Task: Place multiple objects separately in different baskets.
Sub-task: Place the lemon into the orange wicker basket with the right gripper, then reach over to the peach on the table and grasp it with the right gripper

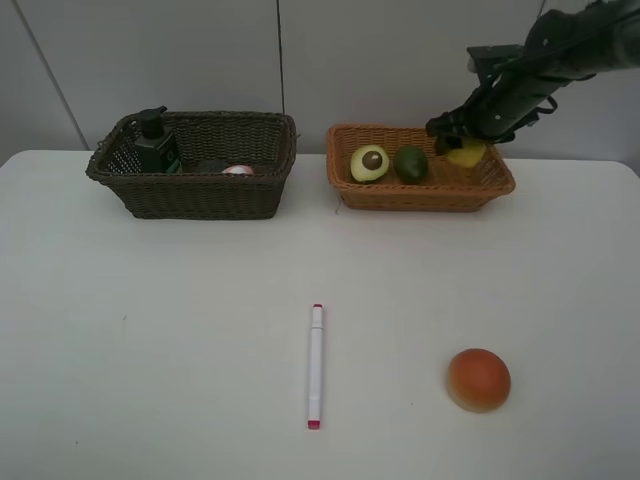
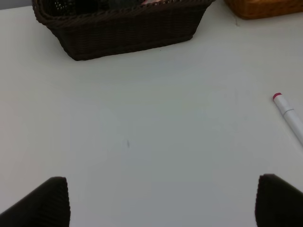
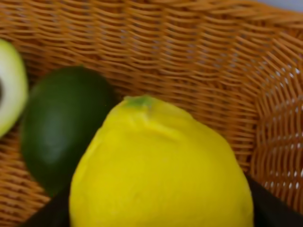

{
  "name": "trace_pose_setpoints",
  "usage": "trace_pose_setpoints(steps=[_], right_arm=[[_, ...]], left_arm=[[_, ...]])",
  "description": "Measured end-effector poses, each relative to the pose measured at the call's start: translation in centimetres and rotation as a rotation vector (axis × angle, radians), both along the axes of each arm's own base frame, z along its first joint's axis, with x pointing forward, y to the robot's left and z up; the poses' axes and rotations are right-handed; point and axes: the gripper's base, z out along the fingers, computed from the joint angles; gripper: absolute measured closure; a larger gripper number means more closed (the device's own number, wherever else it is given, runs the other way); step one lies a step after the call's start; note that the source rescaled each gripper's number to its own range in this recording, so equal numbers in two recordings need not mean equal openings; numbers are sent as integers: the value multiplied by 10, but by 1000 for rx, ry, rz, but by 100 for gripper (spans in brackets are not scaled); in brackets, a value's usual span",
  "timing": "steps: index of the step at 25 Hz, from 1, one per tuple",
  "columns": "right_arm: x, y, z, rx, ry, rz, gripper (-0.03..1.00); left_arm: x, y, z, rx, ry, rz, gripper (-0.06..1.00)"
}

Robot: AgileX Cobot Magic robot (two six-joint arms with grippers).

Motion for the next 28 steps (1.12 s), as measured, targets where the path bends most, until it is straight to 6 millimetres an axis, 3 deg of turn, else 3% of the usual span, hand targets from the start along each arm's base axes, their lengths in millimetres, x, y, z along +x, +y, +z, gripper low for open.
trace_pose_setpoints(steps=[5, 9, 13, 20, 24, 28], right_arm=[[2, -1, -5, -11, -8, 2, 15], [-1, -2, -4, -9, 31, -12, 10], [-14, -4, 18, 0, 93, -40, 10], [-58, -10, 73, -16, 290, -80, 10], [-81, -15, 79, -42, 439, -129, 10], [-116, -15, 70, -27, 532, -178, 10]], left_arm=[[0, 0, 0, 0, 0, 0, -6], [0, 0, 0, 0, 0, 0, -6], [0, 0, 0, 0, 0, 0, -6], [0, 0, 0, 0, 0, 0, -6], [0, 0, 0, 0, 0, 0, -6], [0, 0, 0, 0, 0, 0, -6]])
